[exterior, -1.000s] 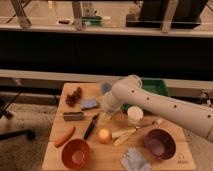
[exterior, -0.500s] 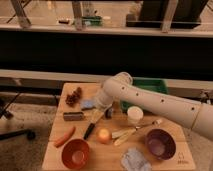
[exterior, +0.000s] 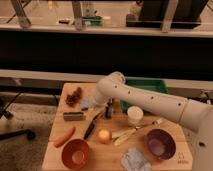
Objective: Place sponge in metal cup
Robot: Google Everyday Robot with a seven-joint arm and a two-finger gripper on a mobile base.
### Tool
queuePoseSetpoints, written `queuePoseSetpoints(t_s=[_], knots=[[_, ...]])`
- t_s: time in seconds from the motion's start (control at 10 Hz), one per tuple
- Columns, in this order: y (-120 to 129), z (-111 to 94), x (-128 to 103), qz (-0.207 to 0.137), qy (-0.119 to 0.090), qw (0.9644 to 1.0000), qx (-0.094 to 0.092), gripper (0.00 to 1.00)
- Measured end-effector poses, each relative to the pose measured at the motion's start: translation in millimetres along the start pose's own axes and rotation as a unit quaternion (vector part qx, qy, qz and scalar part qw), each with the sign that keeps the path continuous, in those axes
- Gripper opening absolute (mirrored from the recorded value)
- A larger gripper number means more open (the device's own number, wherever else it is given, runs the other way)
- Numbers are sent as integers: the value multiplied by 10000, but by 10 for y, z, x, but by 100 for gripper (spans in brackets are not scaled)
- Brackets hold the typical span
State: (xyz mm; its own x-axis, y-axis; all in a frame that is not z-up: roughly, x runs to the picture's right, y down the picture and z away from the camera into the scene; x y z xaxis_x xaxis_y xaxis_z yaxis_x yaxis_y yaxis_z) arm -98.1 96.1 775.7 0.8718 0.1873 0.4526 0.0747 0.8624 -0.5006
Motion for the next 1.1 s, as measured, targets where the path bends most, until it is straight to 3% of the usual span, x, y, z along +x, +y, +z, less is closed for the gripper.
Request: queuePoseSetpoints(t_s=[0.5,1.1], knots=[[-302,274,-174,-237,40,9997,82,80],[-594,483,50,-307,186,9992,150,80]])
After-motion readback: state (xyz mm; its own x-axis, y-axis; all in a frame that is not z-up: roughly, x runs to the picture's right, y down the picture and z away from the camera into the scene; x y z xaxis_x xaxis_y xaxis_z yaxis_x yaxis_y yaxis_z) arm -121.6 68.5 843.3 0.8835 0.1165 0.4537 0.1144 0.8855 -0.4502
